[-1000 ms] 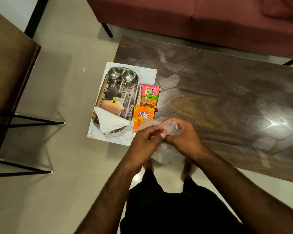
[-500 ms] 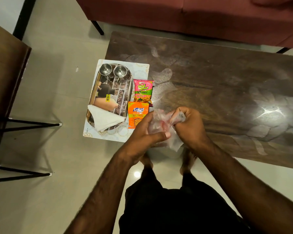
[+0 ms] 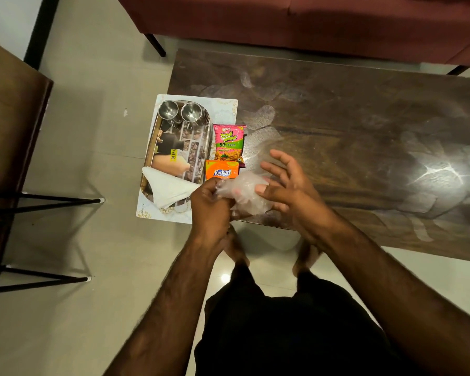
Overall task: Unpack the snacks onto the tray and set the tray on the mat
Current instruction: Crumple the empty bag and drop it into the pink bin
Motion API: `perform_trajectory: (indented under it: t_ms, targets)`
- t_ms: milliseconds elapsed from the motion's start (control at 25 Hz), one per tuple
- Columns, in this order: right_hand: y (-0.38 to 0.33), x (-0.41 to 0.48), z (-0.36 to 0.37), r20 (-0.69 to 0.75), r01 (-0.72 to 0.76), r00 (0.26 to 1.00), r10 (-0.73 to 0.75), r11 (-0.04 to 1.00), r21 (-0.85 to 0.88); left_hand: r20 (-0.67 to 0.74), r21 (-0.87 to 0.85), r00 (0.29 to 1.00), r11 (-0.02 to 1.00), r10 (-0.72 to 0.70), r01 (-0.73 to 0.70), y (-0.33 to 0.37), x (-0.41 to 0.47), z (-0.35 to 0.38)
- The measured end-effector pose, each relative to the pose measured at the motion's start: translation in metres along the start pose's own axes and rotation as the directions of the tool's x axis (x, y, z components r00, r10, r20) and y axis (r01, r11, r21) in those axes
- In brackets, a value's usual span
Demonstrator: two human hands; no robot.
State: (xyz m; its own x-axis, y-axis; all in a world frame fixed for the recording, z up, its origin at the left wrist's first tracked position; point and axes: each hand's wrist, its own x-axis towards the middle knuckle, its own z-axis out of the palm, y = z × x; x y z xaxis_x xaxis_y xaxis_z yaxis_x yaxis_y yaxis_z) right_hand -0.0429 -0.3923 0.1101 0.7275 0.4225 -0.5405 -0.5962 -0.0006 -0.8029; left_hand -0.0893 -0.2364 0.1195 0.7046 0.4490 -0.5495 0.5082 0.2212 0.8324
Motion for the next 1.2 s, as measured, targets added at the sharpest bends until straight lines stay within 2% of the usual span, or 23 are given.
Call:
perform_trajectory:
  t_ms: [80,160,240,320,400,480,560,640,680,760,840,880,1120,1200]
  targets:
    - [0.001,0.001,-0.004,0.072,-0.105,0.992,0.105,0.994,-0.008,0.044,-0.097,0.998,0.994,-0.038,0.042,0.004,-0.001,-0.002]
    - [0.007,0.002,-0.003,0.144,-0.146,0.980,0.139,0.989,0.039,0.143,-0.029,0.989,0.999,-0.042,0.046,0.002,0.001,0.002]
    - [0.010,0.004,0.001,0.045,-0.049,0.998,0.047,0.998,0.045,0.252,-0.027,0.966,0.998,-0.055,0.064,0.005,-0.002,0.006]
    - [0.009,0.006,0.000,-0.112,0.091,0.988,-0.102,0.991,-0.101,0.356,-0.127,0.930,0.980,-0.097,0.151,0.002,-0.002,0.006]
    - [0.009,0.007,-0.003,-0.177,0.170,0.959,-0.219,0.952,-0.254,0.451,-0.207,0.883,0.948,-0.126,0.241,0.003,-0.003,0.006]
    - [0.009,0.005,-0.004,-0.230,0.185,0.939,-0.257,0.938,-0.293,0.424,-0.132,0.895,0.969,-0.137,0.210,0.000,-0.004,0.011]
    - [0.004,0.000,-0.005,-0.279,0.186,0.915,-0.290,0.919,-0.347,0.323,-0.027,0.944,0.996,-0.072,0.085,-0.002,-0.005,0.024]
    - [-0.005,-0.007,-0.010,-0.262,0.205,0.910,-0.322,0.898,-0.390,0.234,0.010,0.972,1.000,0.012,-0.015,-0.002,-0.006,0.037]
    - [-0.010,-0.010,-0.015,-0.218,0.221,0.924,-0.314,0.903,-0.368,0.198,0.022,0.979,0.998,0.049,-0.054,0.001,-0.005,0.041]
    - [-0.020,-0.018,-0.027,-0.114,0.225,0.961,-0.251,0.953,-0.203,0.147,0.015,0.986,0.996,0.082,-0.085,0.006,0.000,0.048]
    - [-0.026,-0.026,-0.041,-0.075,0.180,0.980,-0.185,0.982,-0.065,0.127,-0.027,0.991,0.999,0.048,-0.045,0.012,0.003,0.059]
    - [-0.029,-0.028,-0.046,-0.084,0.163,0.982,-0.169,0.984,-0.071,0.141,-0.049,0.990,0.999,0.018,-0.011,0.015,0.003,0.067]
    - [-0.026,-0.025,-0.073,-0.185,0.228,0.936,-0.299,0.917,-0.326,0.284,-0.128,0.939,0.963,-0.193,0.236,0.019,-0.010,0.130]
    - [-0.023,-0.026,-0.092,-0.266,0.227,0.902,-0.340,0.897,-0.379,0.386,-0.144,0.891,0.938,-0.241,0.316,0.019,-0.008,0.144]
